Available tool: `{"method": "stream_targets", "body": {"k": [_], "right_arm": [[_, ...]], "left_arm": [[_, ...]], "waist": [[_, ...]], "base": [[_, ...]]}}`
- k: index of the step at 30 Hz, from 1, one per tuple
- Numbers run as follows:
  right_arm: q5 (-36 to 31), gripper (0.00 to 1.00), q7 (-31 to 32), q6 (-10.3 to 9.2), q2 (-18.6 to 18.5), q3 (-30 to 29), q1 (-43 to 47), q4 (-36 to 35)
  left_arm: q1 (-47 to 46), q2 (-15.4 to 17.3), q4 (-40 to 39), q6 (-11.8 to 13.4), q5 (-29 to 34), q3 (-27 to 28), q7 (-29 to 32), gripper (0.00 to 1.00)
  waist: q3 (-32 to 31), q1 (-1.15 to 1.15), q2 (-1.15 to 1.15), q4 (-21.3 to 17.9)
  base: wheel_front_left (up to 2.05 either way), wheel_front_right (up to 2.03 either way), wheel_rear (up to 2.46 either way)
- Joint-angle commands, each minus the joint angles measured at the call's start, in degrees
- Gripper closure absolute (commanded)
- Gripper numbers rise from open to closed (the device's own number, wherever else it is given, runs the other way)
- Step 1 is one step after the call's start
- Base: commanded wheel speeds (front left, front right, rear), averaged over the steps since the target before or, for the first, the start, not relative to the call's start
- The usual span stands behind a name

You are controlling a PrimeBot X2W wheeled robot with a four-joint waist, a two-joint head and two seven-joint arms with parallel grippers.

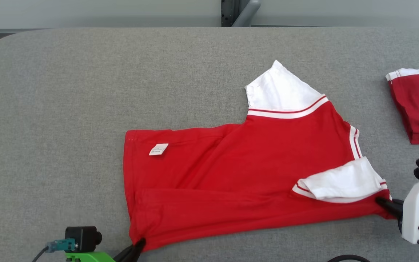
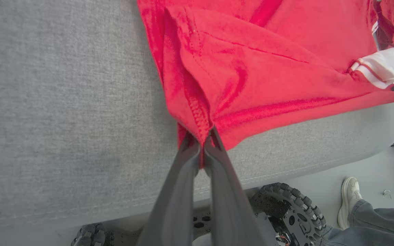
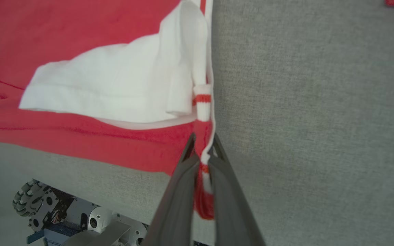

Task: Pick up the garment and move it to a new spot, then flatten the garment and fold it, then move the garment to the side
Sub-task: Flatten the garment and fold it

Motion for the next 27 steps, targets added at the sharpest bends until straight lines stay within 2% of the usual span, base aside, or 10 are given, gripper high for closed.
{"method": "stream_targets", "body": {"k": [1,2,3,4,5,6,14,16,20,27], "right_arm": [[-1.6,1.0,-0.9,-0.09,0.7,-1.9,2.5,-0.5],[-3.0,1.0,-1.7,-0.09,1.0,-2.7,3.4,-0.8],[-4.5,0.91,-2.9,-0.09,1.4,-3.5,3.8,-1.2],[-5.9,0.41,-4.1,-0.1,2.0,-4.2,4.2,-1.2],[-6.7,0.06,-4.6,-0.1,2.8,-4.8,4.6,-1.1],[-7.6,0.0,-4.8,-0.09,3.4,-4.9,4.6,-1.5],[-11.4,0.0,-3.1,-0.06,2.6,-7.7,-2.3,-10.3],[-13.1,0.0,-3.2,-0.06,3.1,-7.6,-6.4,-12.7],[-17.9,0.0,-4.0,-0.06,6.0,-6.1,-16.6,-10.5],[-25.2,0.0,-5.8,-0.07,11.1,0.0,-33.5,2.8]], "left_arm": [[1.4,-0.8,0.8,0.4,0.9,-0.3,-1.2,1.0],[1.7,-1.3,1.2,0.5,0.8,-0.3,-1.8,1.0],[1.8,-1.5,1.5,0.8,0.7,0.0,-2.5,1.0],[1.7,-1.7,1.8,0.9,0.9,0.4,-3.2,0.9],[1.5,-1.7,2.1,1.0,1.2,0.6,-3.7,0.61],[1.2,-1.4,2.1,1.0,1.5,0.8,-4.1,0.0],[-2.6,3.9,-2.9,3.2,4.6,4.0,-3.9,0.0],[-5.1,4.8,-4.8,2.7,4.8,4.4,-2.8,0.0],[-14.1,2.4,-2.8,1.7,3.4,4.4,0.0,0.0],[-30.3,-4.3,11.7,-1.8,5.8,0.4,2.6,0.0]], "waist": [[1.1,0.0,0.0,-0.3],[1.4,0.0,0.0,-0.4],[1.8,0.0,0.0,-0.4],[2.1,0.0,0.0,-0.5],[2.3,0.0,0.0,-0.5],[2.5,0.0,0.0,-0.5],[5.6,0.0,0.0,-0.1],[7.5,0.0,0.0,0.3],[12.2,0.0,0.0,2.5],[19.0,0.0,0.0,6.7]], "base": [[0.0,0.0,0.0],[0.0,0.0,0.0],[0.0,0.0,0.0],[0.0,0.0,0.0],[0.0,0.0,0.0],[0.0,0.0,0.0],[0.0,0.0,0.0],[0.0,0.0,0.0],[0.0,0.0,0.0],[0.0,0.0,0.0]]}}
